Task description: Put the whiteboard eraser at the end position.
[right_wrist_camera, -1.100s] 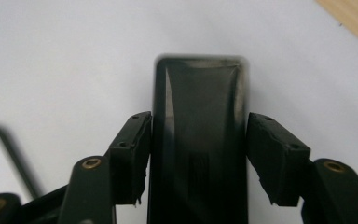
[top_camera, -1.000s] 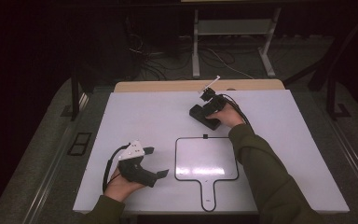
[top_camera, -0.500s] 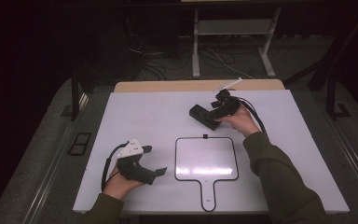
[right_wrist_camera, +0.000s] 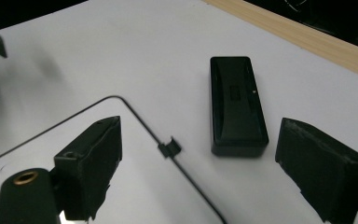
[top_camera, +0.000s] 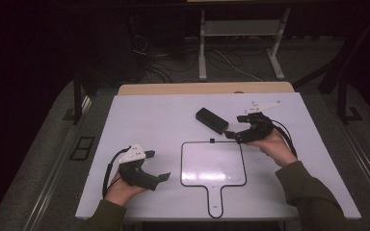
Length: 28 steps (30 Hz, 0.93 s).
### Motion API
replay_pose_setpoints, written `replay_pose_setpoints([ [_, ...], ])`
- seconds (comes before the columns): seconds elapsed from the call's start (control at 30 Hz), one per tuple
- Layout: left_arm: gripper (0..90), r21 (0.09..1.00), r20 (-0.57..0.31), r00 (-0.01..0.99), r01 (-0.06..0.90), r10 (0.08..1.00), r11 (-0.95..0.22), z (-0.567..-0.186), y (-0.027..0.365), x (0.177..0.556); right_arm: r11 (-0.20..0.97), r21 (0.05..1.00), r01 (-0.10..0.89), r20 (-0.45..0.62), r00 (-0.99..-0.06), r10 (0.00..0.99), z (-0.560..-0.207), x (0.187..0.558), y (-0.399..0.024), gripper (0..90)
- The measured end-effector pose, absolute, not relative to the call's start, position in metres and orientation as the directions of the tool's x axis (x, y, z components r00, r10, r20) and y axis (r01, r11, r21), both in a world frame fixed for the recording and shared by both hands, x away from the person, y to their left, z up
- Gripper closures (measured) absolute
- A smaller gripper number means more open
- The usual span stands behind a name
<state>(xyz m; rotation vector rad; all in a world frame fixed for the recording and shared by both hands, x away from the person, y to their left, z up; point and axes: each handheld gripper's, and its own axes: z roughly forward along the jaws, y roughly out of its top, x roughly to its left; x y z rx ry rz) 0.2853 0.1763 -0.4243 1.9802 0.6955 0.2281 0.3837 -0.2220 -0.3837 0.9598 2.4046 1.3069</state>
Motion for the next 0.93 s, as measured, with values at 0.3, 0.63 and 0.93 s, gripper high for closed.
replay_pose_setpoints([
  [0.3,0.0,0.857,-0.132,0.819,0.377,0.558,-0.351,-0.425,0.176,0.284,0.349,0.837,0.421,0.104,-0.75,0.654,-0.39,0.33,-0.256,12.7],
  [0.63,0.0,0.857,-0.135,0.817,0.38,0.56,-0.348,-0.425,0.177,0.283,0.347,0.843,0.411,0.073,-0.727,0.683,-0.417,0.29,-0.295,12.8],
  [0.93,0.0,0.858,-0.132,0.818,0.377,0.559,-0.348,-0.425,0.176,0.283,0.341,0.842,0.417,0.075,-0.718,0.692,-0.432,0.278,-0.306,12.8],
])
